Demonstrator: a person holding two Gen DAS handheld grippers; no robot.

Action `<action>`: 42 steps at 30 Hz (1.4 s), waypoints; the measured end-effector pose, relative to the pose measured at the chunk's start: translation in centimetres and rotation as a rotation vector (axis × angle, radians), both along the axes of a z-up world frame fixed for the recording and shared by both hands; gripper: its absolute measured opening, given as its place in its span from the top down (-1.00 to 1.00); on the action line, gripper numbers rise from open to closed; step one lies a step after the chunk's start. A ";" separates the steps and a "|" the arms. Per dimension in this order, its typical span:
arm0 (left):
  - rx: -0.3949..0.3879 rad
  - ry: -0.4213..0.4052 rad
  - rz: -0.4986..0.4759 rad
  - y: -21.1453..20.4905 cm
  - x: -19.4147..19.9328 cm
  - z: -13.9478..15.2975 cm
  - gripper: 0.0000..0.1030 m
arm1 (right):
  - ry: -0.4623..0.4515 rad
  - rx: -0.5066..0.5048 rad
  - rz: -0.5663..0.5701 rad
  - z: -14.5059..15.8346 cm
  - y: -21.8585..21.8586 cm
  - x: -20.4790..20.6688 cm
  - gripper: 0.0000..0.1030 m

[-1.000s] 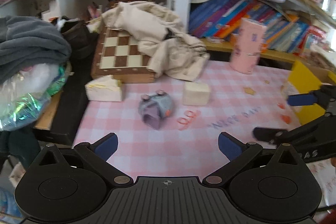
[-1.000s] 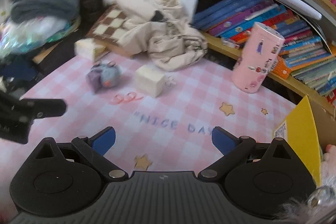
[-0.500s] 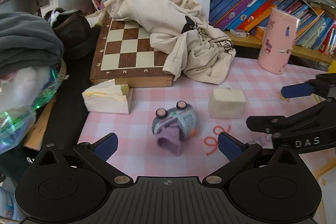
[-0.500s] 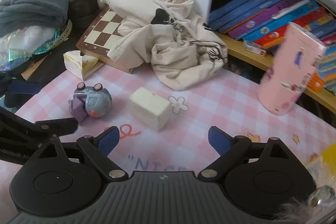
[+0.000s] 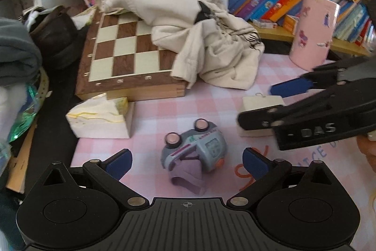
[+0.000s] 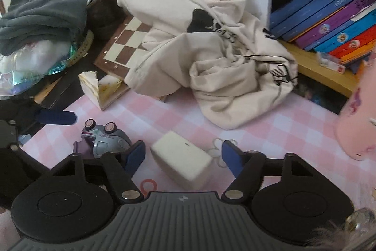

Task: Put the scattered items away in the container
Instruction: 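Grasp the grey toy truck with left tool while right tool grasps the white eraser block, then carry the toy truck with left tool while right tool carries the eraser toward the box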

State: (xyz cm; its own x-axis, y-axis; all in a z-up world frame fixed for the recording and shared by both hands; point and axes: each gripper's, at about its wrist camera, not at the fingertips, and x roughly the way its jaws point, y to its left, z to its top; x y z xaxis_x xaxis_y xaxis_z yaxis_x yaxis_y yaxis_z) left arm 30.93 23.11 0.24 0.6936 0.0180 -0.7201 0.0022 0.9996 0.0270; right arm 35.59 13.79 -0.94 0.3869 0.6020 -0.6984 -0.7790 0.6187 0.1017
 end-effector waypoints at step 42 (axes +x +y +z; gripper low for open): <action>-0.194 0.052 0.002 -0.9 -7.3 1.4 -0.16 | 0.051 -0.125 -0.243 1.6 -10.7 -11.2 0.24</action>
State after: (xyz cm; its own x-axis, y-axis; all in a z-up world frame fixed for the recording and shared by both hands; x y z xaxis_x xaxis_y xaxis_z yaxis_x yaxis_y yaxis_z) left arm 23.64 22.24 1.64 0.6557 -0.1234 -0.7448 -0.0036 0.9860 -0.1665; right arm 24.41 3.06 0.61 0.4716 0.4043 -0.7837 -0.6022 0.7968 0.0487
